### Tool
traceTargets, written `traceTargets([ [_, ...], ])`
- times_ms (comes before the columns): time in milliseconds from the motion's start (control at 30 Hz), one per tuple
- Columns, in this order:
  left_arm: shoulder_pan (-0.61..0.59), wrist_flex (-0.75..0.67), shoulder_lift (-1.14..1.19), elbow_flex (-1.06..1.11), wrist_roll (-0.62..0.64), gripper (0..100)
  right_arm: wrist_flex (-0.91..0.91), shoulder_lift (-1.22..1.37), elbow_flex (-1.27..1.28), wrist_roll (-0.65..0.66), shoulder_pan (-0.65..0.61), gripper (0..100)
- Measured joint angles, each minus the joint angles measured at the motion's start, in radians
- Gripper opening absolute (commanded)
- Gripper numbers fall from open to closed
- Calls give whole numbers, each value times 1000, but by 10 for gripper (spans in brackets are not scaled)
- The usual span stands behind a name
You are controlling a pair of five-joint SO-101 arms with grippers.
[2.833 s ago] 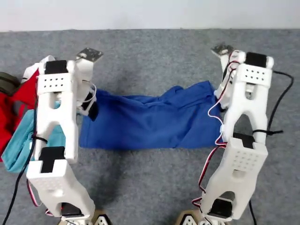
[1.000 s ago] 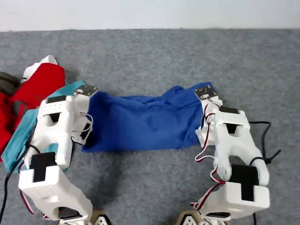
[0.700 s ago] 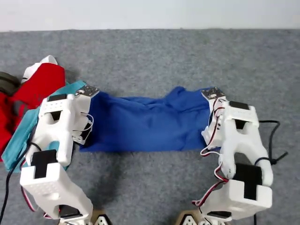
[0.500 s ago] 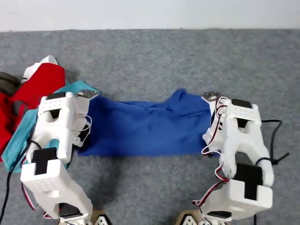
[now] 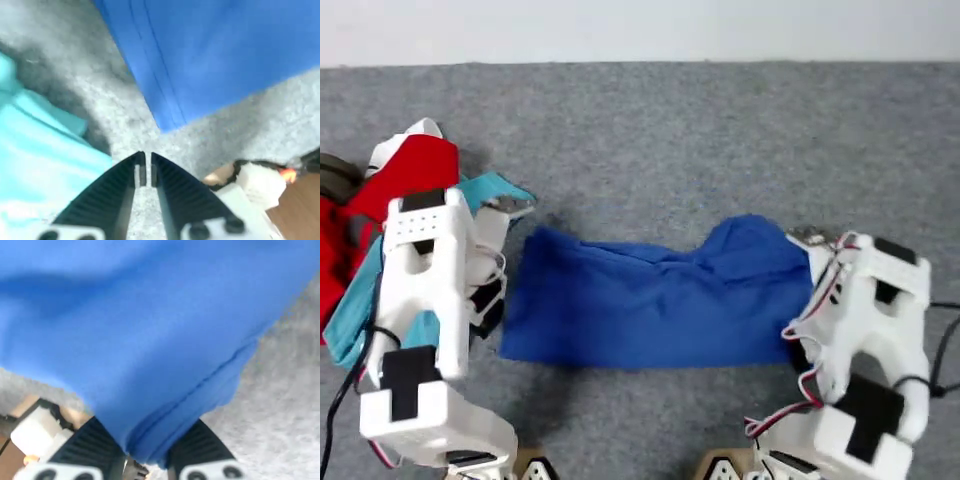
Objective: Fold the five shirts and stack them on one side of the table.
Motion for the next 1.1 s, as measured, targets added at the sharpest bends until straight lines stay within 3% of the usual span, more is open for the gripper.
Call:
traceTargets([
  [400, 0, -23, -14, 48, -11, 17, -135, -135, 184, 0, -2, 26],
  [667, 0, -23, -15, -77, 68, 19, 94, -135, 127, -14, -8, 299],
  [967, 0, -23, -15, -203, 173, 19, 270, -279, 120, -18, -8, 292],
  [1100, 46, -110, -15, -224, 269, 19, 290, -431, 58, -48, -8, 292],
])
